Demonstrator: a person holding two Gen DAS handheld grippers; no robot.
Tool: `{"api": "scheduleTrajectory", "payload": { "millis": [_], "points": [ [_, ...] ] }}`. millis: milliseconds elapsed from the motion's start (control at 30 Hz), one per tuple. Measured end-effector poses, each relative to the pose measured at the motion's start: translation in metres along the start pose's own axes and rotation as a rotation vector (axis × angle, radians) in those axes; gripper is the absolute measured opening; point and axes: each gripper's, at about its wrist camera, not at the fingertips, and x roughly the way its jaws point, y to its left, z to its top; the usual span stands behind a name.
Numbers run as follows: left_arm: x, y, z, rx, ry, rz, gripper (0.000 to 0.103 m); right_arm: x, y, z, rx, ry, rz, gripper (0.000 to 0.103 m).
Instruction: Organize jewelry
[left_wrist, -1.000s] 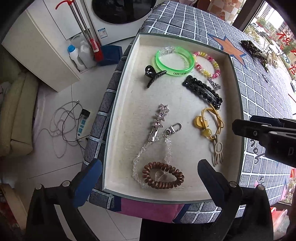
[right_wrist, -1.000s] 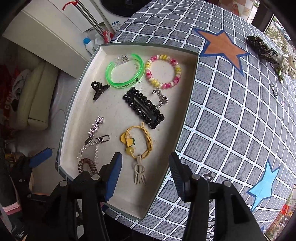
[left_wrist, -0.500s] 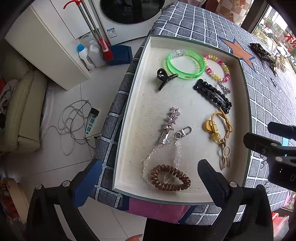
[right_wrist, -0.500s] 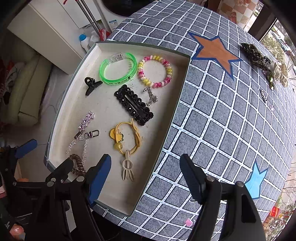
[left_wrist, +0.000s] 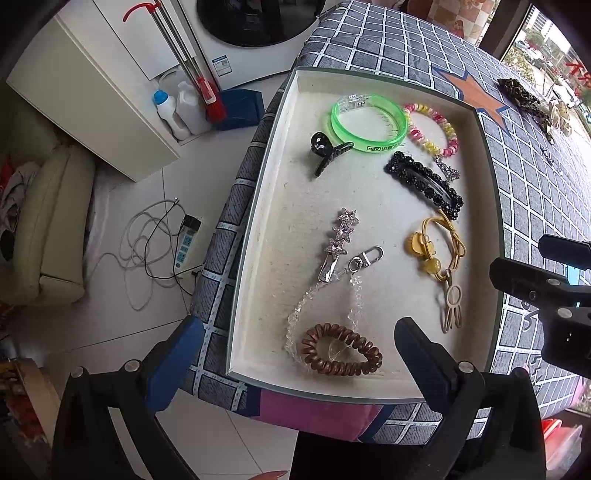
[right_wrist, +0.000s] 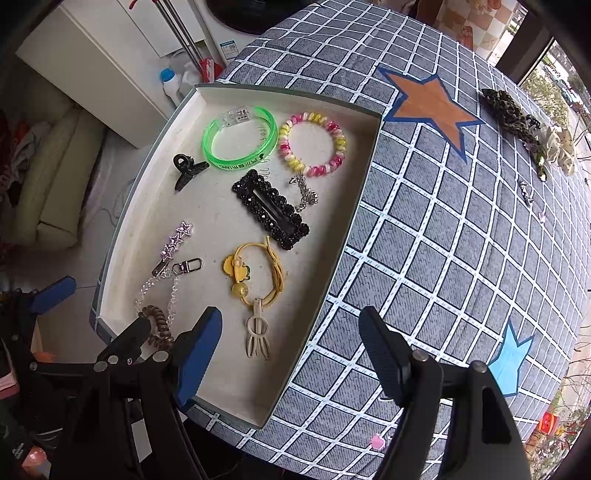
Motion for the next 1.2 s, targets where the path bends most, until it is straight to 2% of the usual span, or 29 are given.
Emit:
{"api": "scheduleTrajectory", "payload": {
  "millis": [1200],
  "points": [
    [-0.0005,0.0049,-0.0001,-0.016,0.010,0.024,0.103,-0.0039,0.0043,-0.0022,0.002,-0.005,0.001,0.079]
  ]
}}
